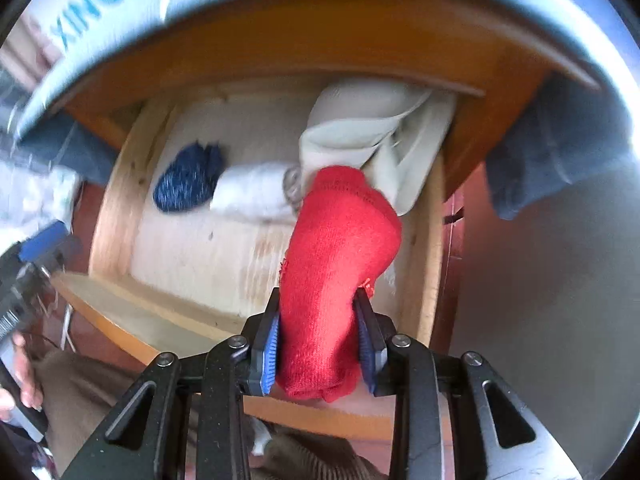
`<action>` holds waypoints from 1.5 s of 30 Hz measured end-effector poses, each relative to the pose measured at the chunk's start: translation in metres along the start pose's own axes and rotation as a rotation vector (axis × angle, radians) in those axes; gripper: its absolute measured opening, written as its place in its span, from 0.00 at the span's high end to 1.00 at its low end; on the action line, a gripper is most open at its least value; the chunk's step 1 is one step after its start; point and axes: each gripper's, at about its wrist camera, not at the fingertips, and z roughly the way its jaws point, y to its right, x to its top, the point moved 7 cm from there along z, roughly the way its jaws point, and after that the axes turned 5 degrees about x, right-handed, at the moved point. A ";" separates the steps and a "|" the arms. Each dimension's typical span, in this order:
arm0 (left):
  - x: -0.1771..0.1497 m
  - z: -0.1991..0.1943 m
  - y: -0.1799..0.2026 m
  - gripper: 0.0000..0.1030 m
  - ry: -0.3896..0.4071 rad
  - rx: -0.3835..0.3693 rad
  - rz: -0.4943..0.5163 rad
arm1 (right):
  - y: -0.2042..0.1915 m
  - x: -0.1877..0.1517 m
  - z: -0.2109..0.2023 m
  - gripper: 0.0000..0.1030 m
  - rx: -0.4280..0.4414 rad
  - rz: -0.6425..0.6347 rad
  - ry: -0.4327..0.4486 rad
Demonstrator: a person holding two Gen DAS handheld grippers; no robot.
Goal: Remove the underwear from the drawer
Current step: 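Grasp the red sock with the right gripper and lift it, then reach the left gripper into the drawer and grasp the white rolled sock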
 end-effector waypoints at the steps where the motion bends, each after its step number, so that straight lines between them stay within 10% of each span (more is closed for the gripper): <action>1: 0.001 0.003 0.006 0.40 -0.006 0.003 0.046 | 0.004 0.000 -0.012 0.71 0.007 0.022 0.027; 8: 0.020 0.026 0.030 0.40 -0.054 0.011 0.259 | 0.023 -0.009 -0.048 0.71 0.024 0.152 0.157; 23: 0.024 0.085 0.097 0.39 -0.131 0.092 0.773 | 0.025 -0.012 -0.043 0.71 0.054 0.204 0.155; 45: 0.039 0.143 0.123 0.39 -0.108 0.070 0.903 | 0.034 -0.012 -0.042 0.71 0.122 0.267 0.142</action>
